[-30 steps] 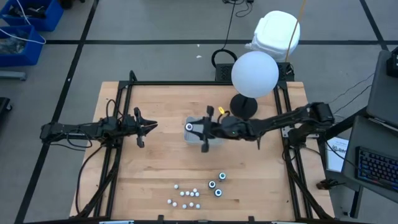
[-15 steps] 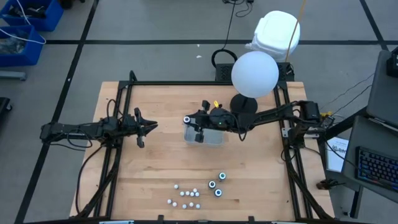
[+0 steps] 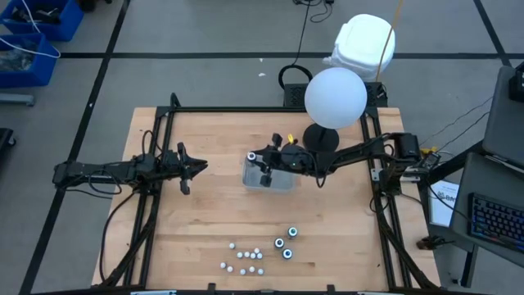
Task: Pick & Place food coloring
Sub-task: Put the large purple food coloring bottle into the gray bin, then put the large black food coloring bottle into the gray bin
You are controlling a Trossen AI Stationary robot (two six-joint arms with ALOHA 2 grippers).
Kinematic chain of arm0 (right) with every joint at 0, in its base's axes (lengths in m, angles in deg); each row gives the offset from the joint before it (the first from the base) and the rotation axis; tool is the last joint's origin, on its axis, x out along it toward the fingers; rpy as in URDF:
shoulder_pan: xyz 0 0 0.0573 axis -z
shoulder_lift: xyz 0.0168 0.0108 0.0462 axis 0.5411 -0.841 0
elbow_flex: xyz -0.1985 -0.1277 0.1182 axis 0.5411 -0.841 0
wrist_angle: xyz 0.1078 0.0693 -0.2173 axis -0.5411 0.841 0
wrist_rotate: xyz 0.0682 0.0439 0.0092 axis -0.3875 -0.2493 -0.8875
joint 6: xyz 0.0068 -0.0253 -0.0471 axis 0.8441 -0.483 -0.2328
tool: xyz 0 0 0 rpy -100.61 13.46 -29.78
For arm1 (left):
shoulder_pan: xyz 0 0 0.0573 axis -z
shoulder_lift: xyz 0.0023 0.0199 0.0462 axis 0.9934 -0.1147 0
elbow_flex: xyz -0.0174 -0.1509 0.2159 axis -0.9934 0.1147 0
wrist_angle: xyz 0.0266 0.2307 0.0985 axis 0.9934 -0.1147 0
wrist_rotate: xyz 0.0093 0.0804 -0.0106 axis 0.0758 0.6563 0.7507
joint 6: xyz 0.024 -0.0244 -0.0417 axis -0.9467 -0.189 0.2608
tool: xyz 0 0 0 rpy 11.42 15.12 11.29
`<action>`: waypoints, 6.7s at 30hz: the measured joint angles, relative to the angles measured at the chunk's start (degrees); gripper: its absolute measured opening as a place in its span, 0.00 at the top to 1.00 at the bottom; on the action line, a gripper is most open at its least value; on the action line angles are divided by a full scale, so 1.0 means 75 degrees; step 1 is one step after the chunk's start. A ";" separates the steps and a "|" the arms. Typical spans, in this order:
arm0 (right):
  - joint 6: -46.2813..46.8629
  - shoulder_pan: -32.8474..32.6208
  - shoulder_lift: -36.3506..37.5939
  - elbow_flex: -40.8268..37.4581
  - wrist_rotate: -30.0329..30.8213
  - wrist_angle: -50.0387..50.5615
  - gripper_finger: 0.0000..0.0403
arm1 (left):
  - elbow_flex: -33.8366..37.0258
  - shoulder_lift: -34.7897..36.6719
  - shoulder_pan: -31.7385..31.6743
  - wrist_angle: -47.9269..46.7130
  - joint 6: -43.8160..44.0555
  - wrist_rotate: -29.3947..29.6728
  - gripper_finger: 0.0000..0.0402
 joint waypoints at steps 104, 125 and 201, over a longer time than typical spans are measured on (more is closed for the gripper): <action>0.0650 0.0172 -0.1220 -0.0009 0.0342 -0.1495 0.46 | 0.0006 0.0003 -0.0001 -0.0128 -0.0067 0.0023 0.84; -0.0617 -0.1136 0.3704 -0.0507 0.0338 0.3255 0.65 | 0.0006 0.0003 -0.0001 -0.0178 0.0003 0.0022 0.84; 0.0489 -0.1835 1.1125 -0.7493 -0.2036 0.1238 1.00 | 0.0006 0.0000 0.0000 0.0064 -0.0157 0.1408 0.84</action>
